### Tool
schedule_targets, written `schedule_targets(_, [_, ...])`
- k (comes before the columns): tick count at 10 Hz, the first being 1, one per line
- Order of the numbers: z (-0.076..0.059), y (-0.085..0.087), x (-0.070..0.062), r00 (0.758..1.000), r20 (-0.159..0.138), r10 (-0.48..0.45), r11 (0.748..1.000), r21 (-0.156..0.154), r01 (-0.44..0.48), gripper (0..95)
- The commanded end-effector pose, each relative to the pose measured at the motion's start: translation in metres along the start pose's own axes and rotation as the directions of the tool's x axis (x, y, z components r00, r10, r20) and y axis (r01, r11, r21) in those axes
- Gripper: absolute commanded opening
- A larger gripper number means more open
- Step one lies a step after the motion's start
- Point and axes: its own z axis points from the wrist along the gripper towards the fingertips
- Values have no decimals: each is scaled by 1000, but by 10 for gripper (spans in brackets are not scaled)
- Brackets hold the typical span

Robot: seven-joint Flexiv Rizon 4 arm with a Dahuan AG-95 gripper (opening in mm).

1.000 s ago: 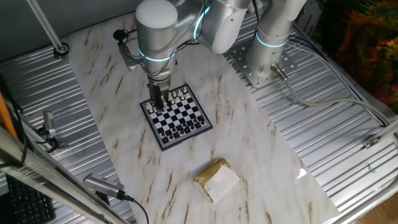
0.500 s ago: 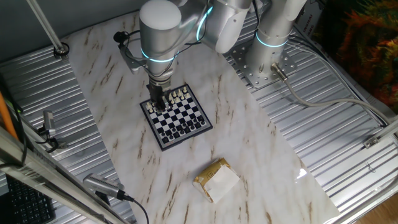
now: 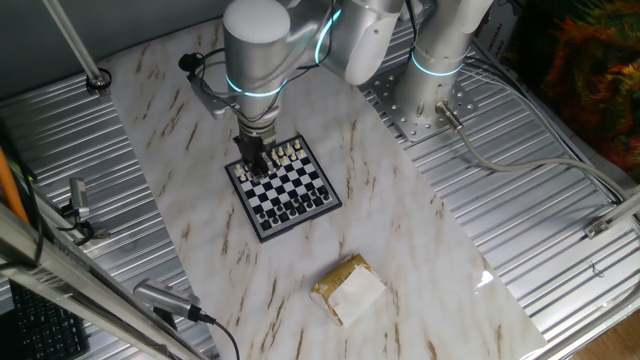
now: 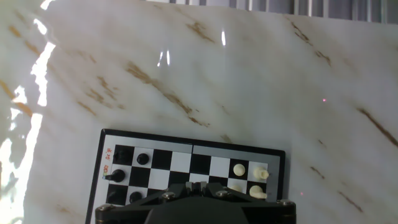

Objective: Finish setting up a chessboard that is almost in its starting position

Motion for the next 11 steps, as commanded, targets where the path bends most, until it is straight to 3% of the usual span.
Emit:
schedule_targets(1, [0, 1, 0, 1000, -4, -20, 1000, -10, 20, 0])
schedule_targets(11, [1, 5, -2, 1000, -4, -10, 1000, -8, 10, 0])
